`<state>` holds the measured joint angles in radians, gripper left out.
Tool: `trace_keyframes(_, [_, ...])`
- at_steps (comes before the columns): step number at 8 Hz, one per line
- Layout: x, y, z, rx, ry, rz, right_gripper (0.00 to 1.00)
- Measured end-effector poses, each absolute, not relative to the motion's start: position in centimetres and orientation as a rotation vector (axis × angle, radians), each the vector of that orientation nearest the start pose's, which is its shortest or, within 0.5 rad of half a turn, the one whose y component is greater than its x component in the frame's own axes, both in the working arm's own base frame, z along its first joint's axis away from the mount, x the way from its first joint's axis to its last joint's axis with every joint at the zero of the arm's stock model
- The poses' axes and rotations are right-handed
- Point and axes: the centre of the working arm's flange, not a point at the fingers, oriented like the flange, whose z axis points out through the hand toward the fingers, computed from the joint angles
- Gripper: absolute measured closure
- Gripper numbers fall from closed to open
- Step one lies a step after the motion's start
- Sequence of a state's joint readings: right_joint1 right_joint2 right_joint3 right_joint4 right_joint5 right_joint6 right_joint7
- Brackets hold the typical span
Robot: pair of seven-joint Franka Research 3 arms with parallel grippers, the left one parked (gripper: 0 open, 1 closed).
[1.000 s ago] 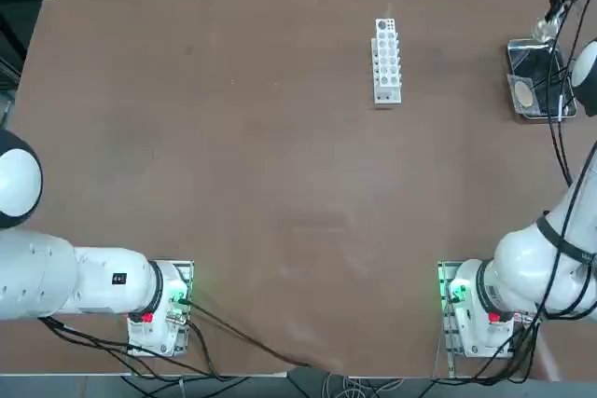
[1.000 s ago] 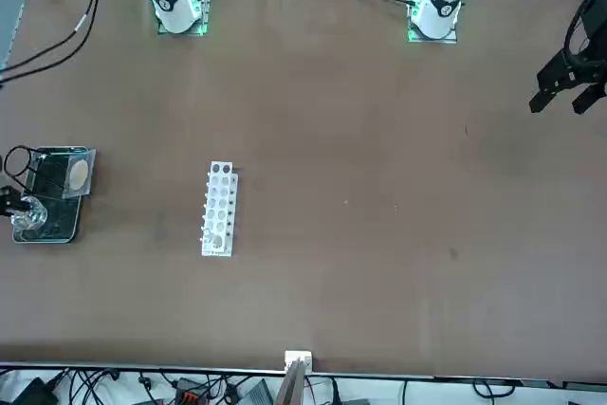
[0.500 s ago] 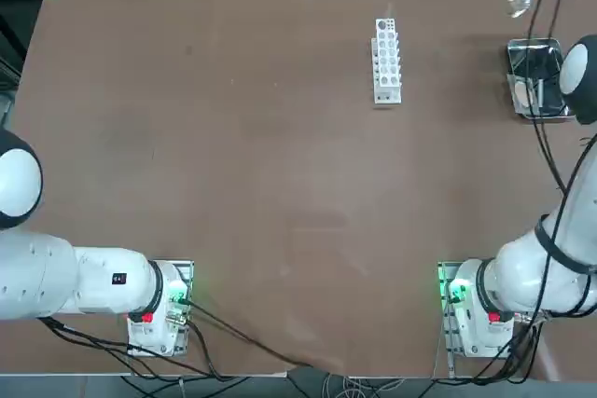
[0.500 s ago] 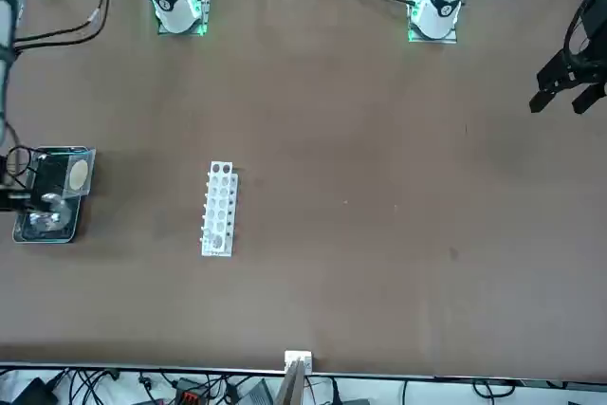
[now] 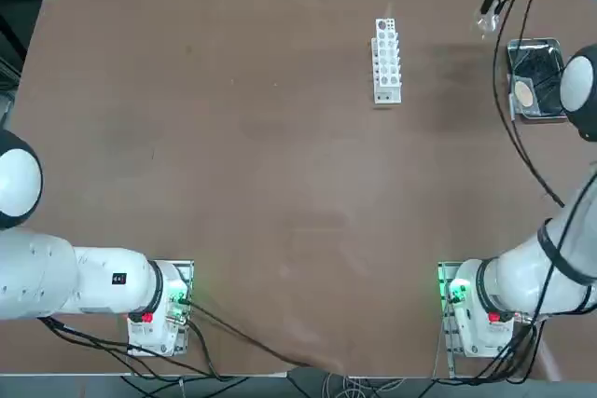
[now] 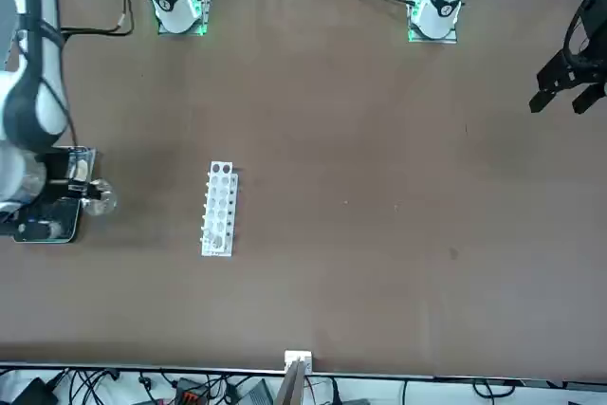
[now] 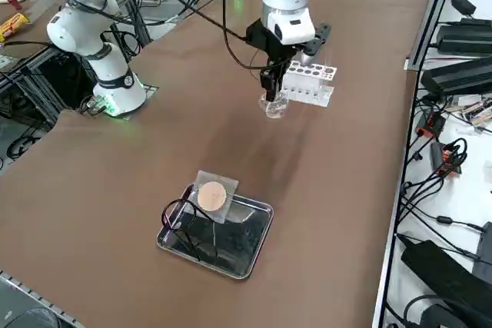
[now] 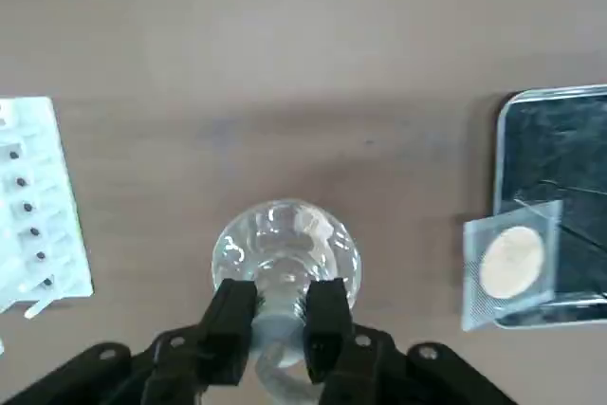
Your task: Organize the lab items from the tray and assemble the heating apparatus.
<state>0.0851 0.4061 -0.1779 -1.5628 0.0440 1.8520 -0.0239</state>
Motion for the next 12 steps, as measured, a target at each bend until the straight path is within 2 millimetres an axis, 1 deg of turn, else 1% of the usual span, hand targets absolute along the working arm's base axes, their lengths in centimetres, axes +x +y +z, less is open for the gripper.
trace_keyframes(2, [62.5, -3.5, 36.0, -3.152, 0.128, 0.137, 0.68])
trace_keyframes(4, [59.3, -3.1, 31.5, -3.153, 0.13, 0.064, 0.68])
trace_keyframes(5, [57.9, -2.9, 29.6, -3.154, 0.126, 0.037, 0.68])
trace_keyframes(6, [57.0, -2.8, 28.3, -3.155, 0.123, 0.041, 0.68])
trace_keyframes(8, [56.2, -2.5, 27.2, -3.156, 0.117, 0.068, 0.68])
trace_keyframes(11, [56.0, -2.2, 25.9, -3.159, 0.107, 0.107, 0.68])
trace_keyframes(12, [56.1, -2.2, 25.5, -3.16, 0.107, 0.112, 0.66])
